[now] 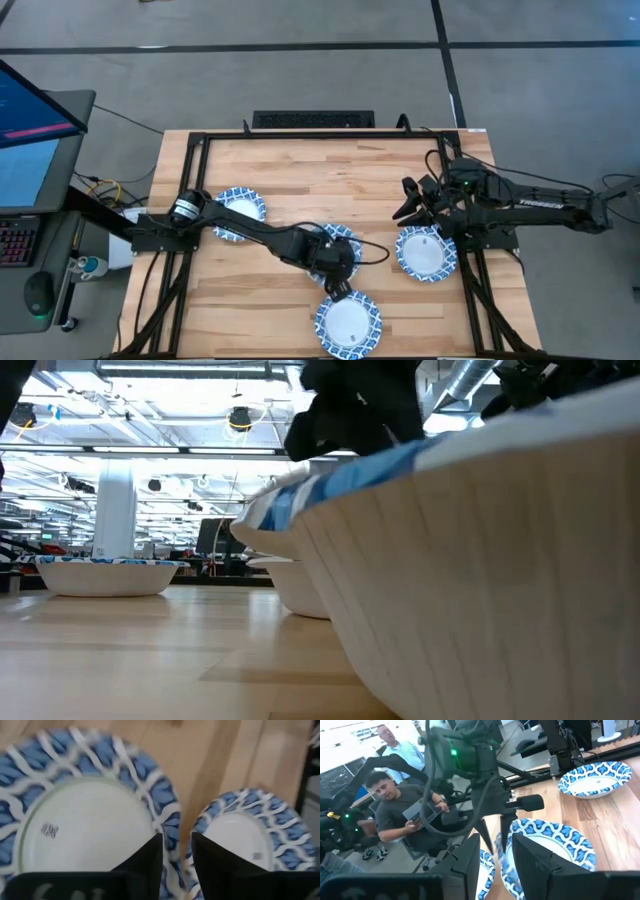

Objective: Nest bowls inside each other
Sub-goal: Stack the blue patterned bowl on the blue patterned bowl

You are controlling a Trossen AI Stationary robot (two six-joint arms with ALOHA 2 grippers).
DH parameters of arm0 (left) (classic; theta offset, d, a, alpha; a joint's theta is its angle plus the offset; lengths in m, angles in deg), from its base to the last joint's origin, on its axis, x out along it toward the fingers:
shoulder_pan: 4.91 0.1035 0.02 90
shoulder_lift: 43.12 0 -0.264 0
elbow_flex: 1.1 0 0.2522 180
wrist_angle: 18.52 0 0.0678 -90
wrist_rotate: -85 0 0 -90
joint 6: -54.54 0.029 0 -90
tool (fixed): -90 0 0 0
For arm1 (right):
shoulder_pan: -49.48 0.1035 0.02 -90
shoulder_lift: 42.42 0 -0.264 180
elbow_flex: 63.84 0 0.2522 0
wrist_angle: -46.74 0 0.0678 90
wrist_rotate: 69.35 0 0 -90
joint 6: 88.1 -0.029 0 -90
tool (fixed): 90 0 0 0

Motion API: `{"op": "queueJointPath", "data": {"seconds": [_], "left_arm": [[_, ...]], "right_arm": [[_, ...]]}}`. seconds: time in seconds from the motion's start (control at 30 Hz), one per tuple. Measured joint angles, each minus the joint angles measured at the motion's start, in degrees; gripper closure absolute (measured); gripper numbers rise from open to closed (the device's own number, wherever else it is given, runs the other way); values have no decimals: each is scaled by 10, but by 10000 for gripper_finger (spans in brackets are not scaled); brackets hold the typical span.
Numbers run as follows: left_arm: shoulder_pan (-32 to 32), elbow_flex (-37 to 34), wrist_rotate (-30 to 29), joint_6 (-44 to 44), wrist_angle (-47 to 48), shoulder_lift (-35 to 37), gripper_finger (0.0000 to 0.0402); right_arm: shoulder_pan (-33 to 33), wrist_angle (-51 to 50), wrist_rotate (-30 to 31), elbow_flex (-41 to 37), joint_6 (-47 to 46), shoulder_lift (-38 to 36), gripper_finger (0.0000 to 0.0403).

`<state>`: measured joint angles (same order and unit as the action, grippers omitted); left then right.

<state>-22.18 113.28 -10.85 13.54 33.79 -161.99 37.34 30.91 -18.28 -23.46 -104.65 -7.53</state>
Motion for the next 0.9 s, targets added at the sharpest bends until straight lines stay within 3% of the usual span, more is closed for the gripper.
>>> {"op": "queueJointPath", "data": {"seconds": [0.5, 0.63, 0.9], "left_arm": [[12, 16, -10, 20, 8, 19, 292], [24, 90, -41, 69, 61, 35, 292], [37, 291, -192, 195, 171, 60, 292]], "right_arm": [[0, -10, -2, 0, 11, 0, 264], [0, -14, -22, 2, 5, -11, 265], [-4, -64, -75, 28, -94, -52, 264]]}}
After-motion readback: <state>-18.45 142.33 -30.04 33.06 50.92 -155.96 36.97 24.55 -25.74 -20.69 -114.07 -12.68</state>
